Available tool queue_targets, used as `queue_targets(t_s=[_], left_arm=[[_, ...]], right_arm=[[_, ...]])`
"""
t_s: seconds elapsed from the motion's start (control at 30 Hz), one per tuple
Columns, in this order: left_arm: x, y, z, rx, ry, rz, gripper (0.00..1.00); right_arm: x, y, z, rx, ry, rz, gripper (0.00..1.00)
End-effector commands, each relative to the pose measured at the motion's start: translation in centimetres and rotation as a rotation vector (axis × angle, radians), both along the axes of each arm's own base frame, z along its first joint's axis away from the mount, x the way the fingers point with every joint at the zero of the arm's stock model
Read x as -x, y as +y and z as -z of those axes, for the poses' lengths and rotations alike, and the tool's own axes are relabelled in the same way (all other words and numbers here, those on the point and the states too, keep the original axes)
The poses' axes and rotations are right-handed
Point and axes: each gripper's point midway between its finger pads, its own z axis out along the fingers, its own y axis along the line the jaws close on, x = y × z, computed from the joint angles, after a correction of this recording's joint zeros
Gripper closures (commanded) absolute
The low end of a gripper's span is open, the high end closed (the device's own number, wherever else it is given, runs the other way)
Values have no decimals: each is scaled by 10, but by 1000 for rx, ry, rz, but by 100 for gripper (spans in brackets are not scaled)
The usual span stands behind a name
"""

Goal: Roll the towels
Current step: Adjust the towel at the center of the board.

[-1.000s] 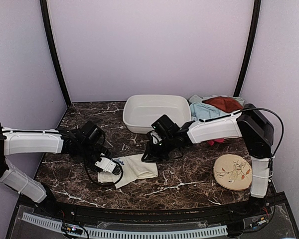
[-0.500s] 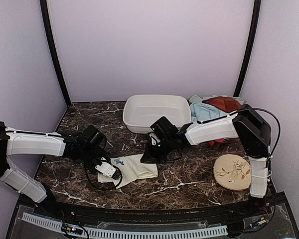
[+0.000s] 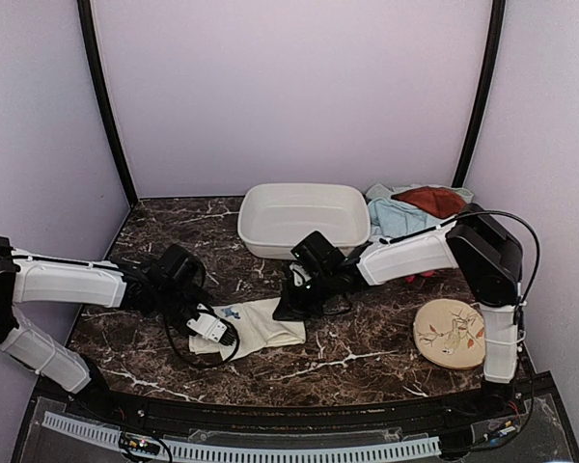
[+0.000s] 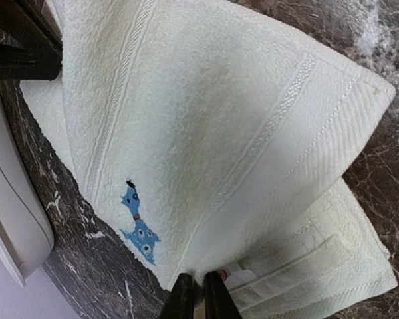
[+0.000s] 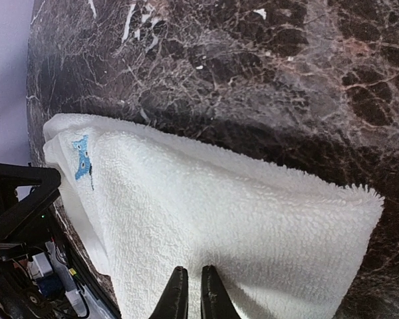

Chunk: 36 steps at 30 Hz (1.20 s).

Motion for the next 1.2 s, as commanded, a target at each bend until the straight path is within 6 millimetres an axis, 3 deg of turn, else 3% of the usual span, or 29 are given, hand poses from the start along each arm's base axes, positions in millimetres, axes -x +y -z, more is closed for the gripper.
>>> queue_targets(t_s=[0.0, 0.23, 0.73, 1.0, 1.07, 1.17], left_arm=[[-4, -3, -18, 57, -16, -57, 94], [1, 8, -20, 77, -4, -124, 98], [-14, 28, -20, 112, 47, -282, 99], [-17, 48, -4, 108, 79, -345, 98], [-16, 50, 0, 106, 67, -332, 94], [-15, 54, 9, 87, 52, -318, 75]], right_arm=[[5, 3, 10, -2, 3, -9, 90], [8, -2, 19, 22, 12, -12, 91], [17, -6, 22, 49, -1, -33, 91], [23, -9, 27, 68, 2, -40, 91], [25, -10, 27, 68, 2, -41, 91], [27, -7, 23, 59, 0, -41, 91]])
